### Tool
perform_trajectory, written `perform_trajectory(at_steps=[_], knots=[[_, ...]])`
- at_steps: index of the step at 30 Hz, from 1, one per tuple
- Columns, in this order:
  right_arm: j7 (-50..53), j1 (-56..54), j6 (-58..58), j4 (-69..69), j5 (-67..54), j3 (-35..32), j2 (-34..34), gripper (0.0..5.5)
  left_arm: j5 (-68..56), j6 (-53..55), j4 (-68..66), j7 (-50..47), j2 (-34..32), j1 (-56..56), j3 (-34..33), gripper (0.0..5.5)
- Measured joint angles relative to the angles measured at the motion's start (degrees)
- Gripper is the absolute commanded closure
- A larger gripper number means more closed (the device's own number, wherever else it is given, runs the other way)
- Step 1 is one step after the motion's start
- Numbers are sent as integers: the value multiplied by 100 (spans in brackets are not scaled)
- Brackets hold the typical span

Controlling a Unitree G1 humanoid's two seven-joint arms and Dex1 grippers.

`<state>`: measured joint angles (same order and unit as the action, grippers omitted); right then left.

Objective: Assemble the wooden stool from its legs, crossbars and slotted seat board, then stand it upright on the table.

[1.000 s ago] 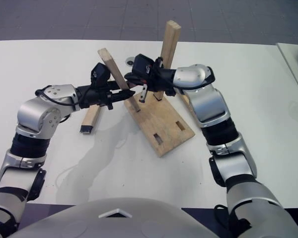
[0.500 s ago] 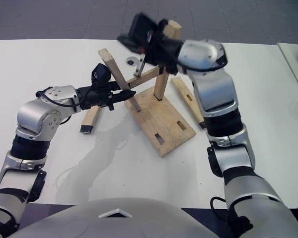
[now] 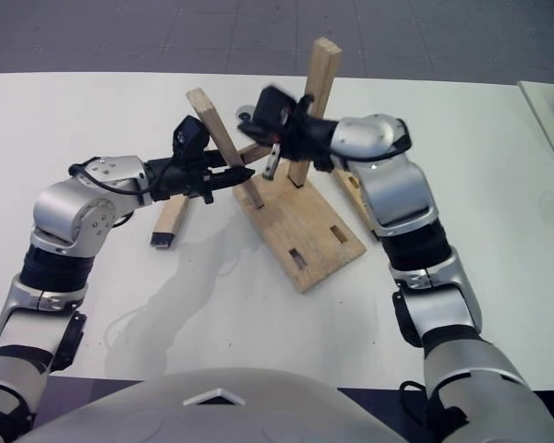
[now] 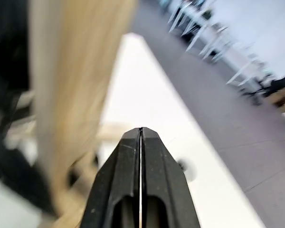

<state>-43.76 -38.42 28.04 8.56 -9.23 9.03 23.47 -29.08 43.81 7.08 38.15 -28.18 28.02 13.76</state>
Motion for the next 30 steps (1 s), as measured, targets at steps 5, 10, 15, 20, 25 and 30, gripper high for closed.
perform_trajectory(at_steps=[5, 10, 15, 20, 25, 30], knots=[[873, -792, -147, 248, -359, -1468, 207, 550, -30, 0, 15, -16, -4, -59, -36, 346], [991, -878, -825, -1450, 117, -1631, 909, 550, -49, -18, 145, 6, -64, -166, -109, 346], [988, -862, -2076, -3791, 755, -1237, 1032, 550, -59, -23, 157, 79, -94, -166, -173, 346], [688, -898, -3186, -5427, 1180, -556, 457, 550, -58, -13, -32, 286, -197, -45, -154, 346], [293, -251, -2876, -3664, 910, -181, 42, 550, -84, -31, -56, 522, -282, -2, -218, 346], [355, 431, -2108, -2293, 859, -229, 219, 550, -182, -25, -51, 791, -399, -80, -216, 346]])
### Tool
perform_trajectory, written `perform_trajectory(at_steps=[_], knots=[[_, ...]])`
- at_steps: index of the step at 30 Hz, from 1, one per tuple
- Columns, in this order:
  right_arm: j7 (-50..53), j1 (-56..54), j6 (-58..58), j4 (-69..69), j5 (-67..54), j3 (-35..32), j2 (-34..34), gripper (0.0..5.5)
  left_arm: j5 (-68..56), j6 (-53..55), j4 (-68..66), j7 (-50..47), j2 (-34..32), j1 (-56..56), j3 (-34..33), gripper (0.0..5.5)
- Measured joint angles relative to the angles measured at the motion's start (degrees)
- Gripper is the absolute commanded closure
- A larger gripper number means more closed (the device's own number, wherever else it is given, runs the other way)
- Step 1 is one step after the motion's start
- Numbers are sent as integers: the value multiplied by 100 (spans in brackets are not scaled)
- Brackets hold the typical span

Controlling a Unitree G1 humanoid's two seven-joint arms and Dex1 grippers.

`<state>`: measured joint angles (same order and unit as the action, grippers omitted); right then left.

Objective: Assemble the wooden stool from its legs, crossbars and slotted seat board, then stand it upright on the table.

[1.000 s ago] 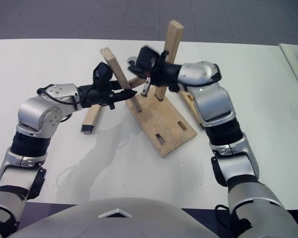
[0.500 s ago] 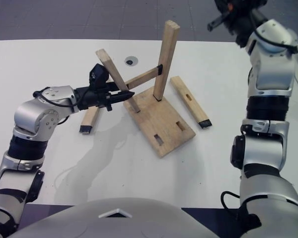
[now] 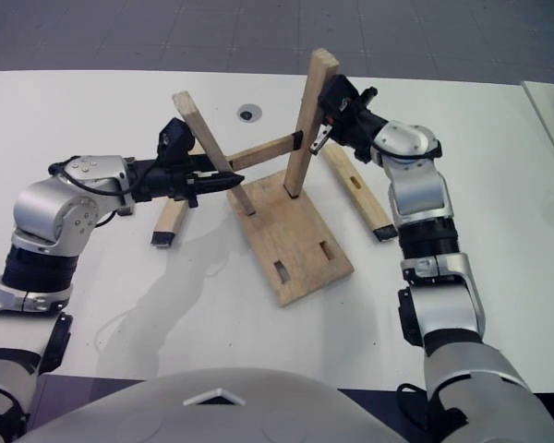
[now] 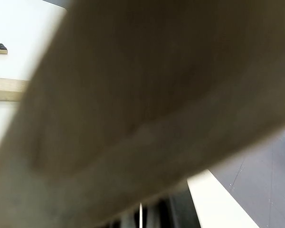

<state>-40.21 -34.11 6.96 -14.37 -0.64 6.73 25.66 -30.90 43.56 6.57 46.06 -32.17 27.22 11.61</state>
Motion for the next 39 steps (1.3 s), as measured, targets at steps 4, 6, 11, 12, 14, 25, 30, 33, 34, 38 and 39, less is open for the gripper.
perform_trajectory(at_steps=[4, 6, 11, 12, 14, 25, 30, 33, 34, 38, 39], knots=[[-119, 374, 240, 513, -208, -203, 229, 550, 5, 81, -137, 18, 57, 94, 84, 346], [-183, 689, 424, 814, -392, -397, 347, 550, 30, 84, -255, -70, 201, 164, 89, 346], [-85, 1688, 936, 1577, -626, -732, 491, 550, 150, 82, -557, -219, 458, 390, 48, 346], [-67, 1832, 1036, 1719, -658, -744, 495, 550, 154, 82, -620, -239, 481, 438, 43, 346], [-52, 2075, 1188, 2032, -764, -747, 495, 550, 191, 82, -756, -253, 557, 522, 31, 346], [271, -124, 338, -903, 81, -439, 722, 550, 396, -5, -728, -145, 594, 526, 75, 346], [-81, -493, 451, -404, -14, 19, 152, 550, 421, -59, -660, -60, 508, 471, 80, 346], [-11, -231, 955, 271, -70, 50, 130, 550, 371, -96, -598, 143, 326, 414, 4, 346], [33, -136, 1120, 487, -72, 37, 133, 550, 371, -101, -595, 201, 303, 410, 0, 346], [72, 160, 1413, 1049, -75, 24, 226, 550, 375, -100, -589, 309, 248, 354, 16, 346], [49, 185, 1389, 1032, -76, 19, 251, 550, 384, -100, -591, 303, 262, 357, 23, 346]])
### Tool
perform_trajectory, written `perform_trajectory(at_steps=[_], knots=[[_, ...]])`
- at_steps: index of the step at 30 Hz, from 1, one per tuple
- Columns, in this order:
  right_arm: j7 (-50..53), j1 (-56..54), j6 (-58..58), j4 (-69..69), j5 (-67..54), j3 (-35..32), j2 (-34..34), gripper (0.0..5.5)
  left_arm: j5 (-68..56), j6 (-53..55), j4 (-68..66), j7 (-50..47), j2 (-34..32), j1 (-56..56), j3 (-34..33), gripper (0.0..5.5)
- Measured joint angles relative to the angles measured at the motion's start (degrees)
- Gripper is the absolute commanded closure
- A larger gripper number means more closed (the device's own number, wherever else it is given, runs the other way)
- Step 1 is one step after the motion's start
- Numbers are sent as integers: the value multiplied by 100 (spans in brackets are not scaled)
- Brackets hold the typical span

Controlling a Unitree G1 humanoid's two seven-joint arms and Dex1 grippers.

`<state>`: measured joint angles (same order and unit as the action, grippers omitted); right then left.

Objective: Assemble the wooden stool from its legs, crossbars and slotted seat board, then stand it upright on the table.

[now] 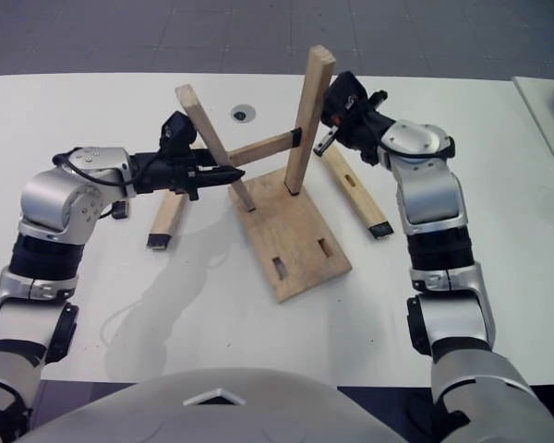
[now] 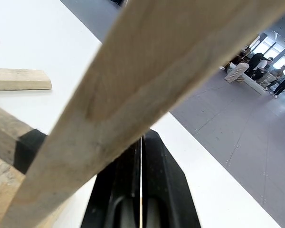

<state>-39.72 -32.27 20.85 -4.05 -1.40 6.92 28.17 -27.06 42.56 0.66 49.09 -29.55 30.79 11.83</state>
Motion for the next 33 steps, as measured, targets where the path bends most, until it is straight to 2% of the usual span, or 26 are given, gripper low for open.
perform_trajectory(at_steps=[6, 12, 13, 18, 23, 27, 31, 33], knots=[[-122, 920, -217, -202, -95, -208, 213, 550, 125, -324, -214, -154, 279, 62, 77, 346], [-263, 2125, 383, 953, -408, -438, 439, 550, 233, -867, -546, -94, 476, 70, -14, 346], [-317, 2346, 495, 1163, -481, -405, 471, 550, 235, -875, -557, -71, 478, 70, -30, 310], [-336, 2756, 690, 1535, -460, -293, 594, 550, 211, -853, -526, 118, 421, 68, -195, 235], [-216, 2978, 728, 1572, -355, -418, 812, 550, 119, -590, 47, 392, -111, -324, -490, 153], [-196, 3240, 738, 1607, -301, -461, 981, 550, -115, -166, 704, 314, -585, -959, -1085, 84], [-495, 3590, 837, 2005, -366, -330, 1138, 550, 420, -239, 754, -657, -870, -1474, -1739, 16], [-607, 3739, 959, 2294, -509, -178, 1146, 550, 825, -356, 572, -1456, -887, -1689, -2094, 11]])
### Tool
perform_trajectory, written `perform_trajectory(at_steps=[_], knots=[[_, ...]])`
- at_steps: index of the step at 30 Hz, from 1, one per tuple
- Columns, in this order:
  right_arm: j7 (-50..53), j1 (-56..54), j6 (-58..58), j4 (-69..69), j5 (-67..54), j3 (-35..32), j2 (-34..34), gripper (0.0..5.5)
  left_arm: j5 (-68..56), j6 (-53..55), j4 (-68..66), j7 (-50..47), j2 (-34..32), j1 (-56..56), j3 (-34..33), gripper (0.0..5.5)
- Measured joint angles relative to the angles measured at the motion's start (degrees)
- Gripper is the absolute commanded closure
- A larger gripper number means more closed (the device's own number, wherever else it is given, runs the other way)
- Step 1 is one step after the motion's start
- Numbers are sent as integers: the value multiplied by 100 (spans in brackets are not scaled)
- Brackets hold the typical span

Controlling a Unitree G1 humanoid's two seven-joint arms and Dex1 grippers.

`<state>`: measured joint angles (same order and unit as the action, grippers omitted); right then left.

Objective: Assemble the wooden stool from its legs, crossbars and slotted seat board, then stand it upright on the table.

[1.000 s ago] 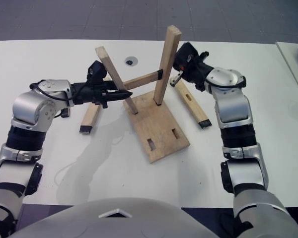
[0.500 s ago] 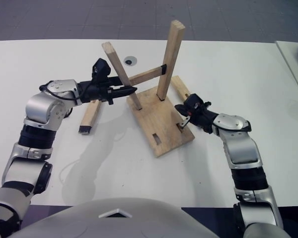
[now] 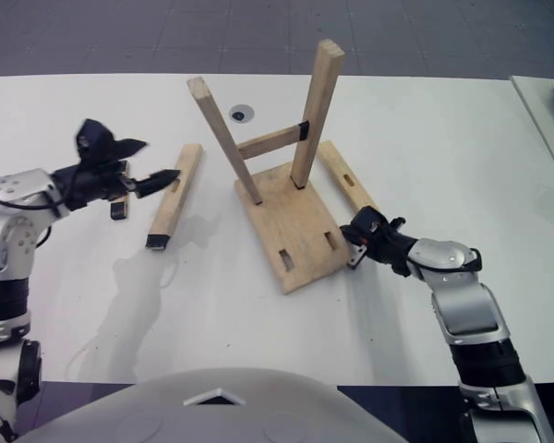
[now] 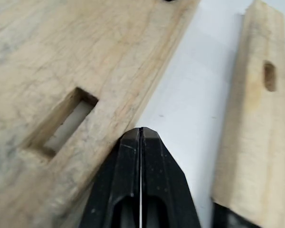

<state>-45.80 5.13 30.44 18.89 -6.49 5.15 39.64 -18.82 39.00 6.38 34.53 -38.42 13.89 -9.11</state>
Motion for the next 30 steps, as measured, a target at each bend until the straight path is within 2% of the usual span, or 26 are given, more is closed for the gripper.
perform_trajectory(at_steps=[2, 5, 8, 13, 18, 20, 24, 30], knots=[[-29, 35, 166, 269, -182, 98, -141, 550, 469, -116, -87, -673, 61, -297, -114, 11], [143, -29, 369, 570, -280, 163, -300, 550, 871, -224, -234, -1154, 316, -858, 96, 11], [264, -242, 675, 854, -480, -27, -304, 550, 977, -230, -283, -1386, 610, -1072, 188, 55], [440, -867, 1383, 1587, -1363, -726, -459, 550, 957, 18, -136, -1805, 1034, -1082, 90, 148], [1187, -1838, 2452, 1954, -2660, -1626, -1069, 475, 676, 962, 379, -2265, 1544, -1127, -274, 234], [1693, -2338, 2856, 2002, -3385, -2032, -1510, 442, 510, 1424, 572, -2504, 1827, -1115, -529, 268], [2639, -3111, 3327, 1992, -4825, -2691, -1985, 380, 392, 1773, 655, -2755, 2096, -1001, -869, 334], [3634, -3385, 3484, 1903, -6042, -2781, -1990, 289, 389, 1826, 601, -2839, 2124, -950, -995, 420]])
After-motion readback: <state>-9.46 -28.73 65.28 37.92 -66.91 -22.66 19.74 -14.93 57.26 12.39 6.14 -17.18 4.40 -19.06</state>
